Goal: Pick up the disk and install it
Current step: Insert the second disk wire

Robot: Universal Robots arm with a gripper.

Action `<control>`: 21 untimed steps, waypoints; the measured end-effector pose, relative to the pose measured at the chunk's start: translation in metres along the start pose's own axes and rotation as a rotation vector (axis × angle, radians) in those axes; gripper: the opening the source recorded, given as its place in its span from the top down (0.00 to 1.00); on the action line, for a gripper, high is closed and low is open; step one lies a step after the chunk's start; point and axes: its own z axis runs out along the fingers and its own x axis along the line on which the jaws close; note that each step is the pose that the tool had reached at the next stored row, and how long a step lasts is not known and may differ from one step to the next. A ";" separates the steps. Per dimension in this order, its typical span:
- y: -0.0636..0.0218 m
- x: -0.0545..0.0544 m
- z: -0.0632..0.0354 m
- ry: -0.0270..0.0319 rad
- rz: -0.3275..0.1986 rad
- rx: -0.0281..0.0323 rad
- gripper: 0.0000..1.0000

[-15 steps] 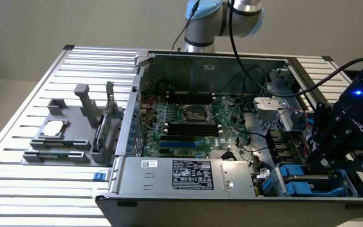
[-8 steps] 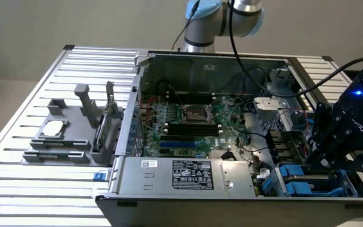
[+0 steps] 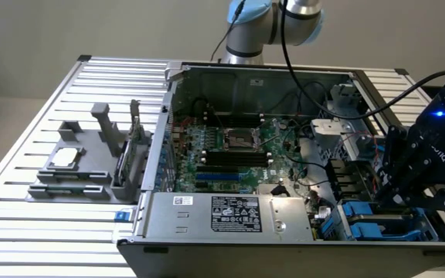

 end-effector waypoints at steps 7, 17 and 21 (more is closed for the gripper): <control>-0.0001 0.000 -0.0020 0.0008 0.000 0.0000 0.84; 0.0000 0.000 -0.0006 0.0040 0.000 0.0000 0.84; 0.0000 0.000 0.0005 0.0076 -0.001 0.0000 0.84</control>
